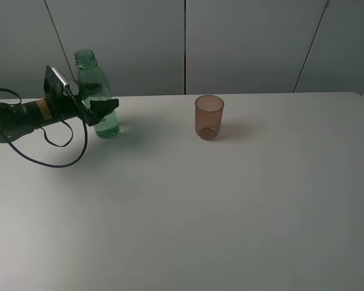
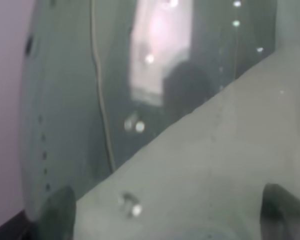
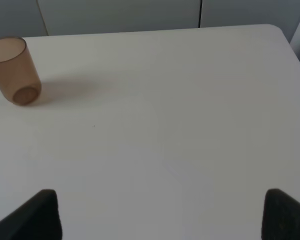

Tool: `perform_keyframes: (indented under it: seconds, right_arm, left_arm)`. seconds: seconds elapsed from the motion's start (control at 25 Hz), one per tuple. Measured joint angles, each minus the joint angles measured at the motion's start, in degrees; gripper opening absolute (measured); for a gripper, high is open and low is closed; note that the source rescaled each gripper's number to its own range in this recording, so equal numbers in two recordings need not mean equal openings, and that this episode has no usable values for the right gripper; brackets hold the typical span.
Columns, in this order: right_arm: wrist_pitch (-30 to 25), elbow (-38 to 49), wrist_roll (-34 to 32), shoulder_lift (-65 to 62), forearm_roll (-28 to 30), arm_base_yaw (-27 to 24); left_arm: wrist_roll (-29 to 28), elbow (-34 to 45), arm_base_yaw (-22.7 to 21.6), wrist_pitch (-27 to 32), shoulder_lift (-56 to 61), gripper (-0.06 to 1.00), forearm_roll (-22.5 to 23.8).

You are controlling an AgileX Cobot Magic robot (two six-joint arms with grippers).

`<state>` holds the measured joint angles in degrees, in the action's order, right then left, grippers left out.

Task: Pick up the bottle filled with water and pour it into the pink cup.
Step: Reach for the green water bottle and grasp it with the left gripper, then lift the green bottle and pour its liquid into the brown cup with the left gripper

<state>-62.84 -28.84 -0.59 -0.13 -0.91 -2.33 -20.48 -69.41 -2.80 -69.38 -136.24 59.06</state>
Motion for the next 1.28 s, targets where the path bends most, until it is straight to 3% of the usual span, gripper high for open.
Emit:
perform_keyframes:
  seconds: [0.6, 0.64, 0.68, 0.72, 0.76, 1.28]
  right_arm:
    - [0.00, 0.00, 0.00, 0.00, 0.00, 0.00]
    - [0.00, 0.00, 0.00, 0.00, 0.00, 0.00]
    - [0.00, 0.00, 0.00, 0.00, 0.00, 0.00]
    - [0.00, 0.00, 0.00, 0.00, 0.00, 0.00]
    - [0.00, 0.00, 0.00, 0.00, 0.00, 0.00]
    - [0.00, 0.00, 0.00, 0.00, 0.00, 0.00]
  left_arm:
    - [0.10, 0.00, 0.60, 0.00, 0.00, 0.92, -1.00]
    - [0.10, 0.00, 0.60, 0.00, 0.00, 0.80, -1.12]
    - [0.25, 0.00, 0.60, 0.00, 0.00, 0.47, -1.12]
    - [0.35, 0.00, 0.60, 0.00, 0.00, 0.03, -1.12]
    - [0.74, 0.00, 0.71, 0.00, 0.00, 0.00, -1.12]
    - [0.95, 0.00, 1.32, 1.12, 0.55, 0.00, -1.12]
